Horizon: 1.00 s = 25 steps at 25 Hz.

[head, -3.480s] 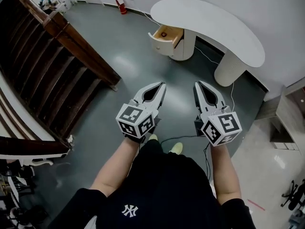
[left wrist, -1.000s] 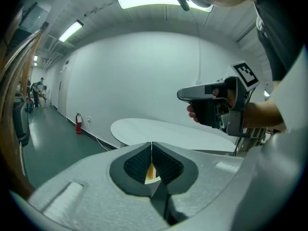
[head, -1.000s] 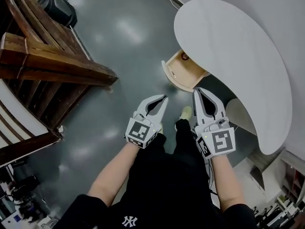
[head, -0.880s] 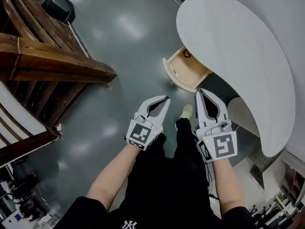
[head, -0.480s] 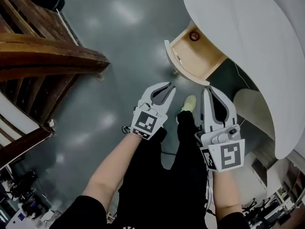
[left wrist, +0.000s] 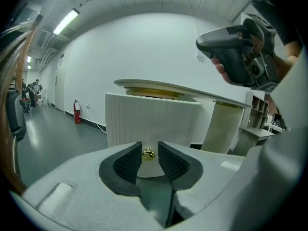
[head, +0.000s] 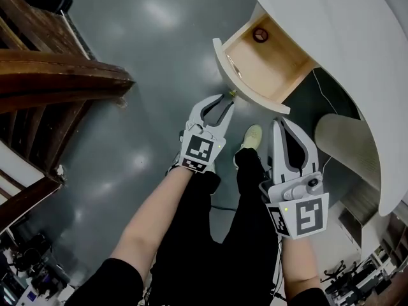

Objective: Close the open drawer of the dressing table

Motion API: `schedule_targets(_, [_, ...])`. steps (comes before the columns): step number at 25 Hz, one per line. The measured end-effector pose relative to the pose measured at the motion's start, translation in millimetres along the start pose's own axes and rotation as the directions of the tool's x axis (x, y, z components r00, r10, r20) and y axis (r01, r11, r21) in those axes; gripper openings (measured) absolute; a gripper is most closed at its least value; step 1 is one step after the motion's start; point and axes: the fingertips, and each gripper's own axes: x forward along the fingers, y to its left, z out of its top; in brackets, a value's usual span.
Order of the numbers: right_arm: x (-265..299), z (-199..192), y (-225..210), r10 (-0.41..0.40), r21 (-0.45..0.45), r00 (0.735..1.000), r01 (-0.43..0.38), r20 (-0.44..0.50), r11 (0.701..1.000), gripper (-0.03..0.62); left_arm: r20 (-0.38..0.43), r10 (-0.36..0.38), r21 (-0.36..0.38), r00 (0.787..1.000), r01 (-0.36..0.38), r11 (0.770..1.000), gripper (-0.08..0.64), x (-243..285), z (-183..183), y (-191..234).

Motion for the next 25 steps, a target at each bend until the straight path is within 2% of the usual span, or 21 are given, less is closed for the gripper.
schedule_targets(5, [0,-16,-8,-0.010,0.018,1.000,0.010,-0.005,1.000,0.014,-0.030,0.007,0.007,1.000,-0.007,1.000,0.124,20,-23,5])
schedule_targets(12, [2,-31,-25,-0.030,0.039,0.999,0.031,-0.019,0.999,0.014,-0.044,-0.005,0.009,0.999,0.005,1.000,0.114,42,-29,7])
schedule_targets(17, [1,-30,-38,-0.045,0.050,0.999,0.046,-0.019,0.998,0.014,-0.052,-0.002,-0.005,0.999,0.001,1.000,0.110,52,-24,5])
schedule_targets(25, [5,-30,-71,-0.076,0.067,0.997,0.077,-0.021,0.995,0.014,-0.054,-0.014,0.012,0.998,0.015,1.000,0.110,98,-3,4])
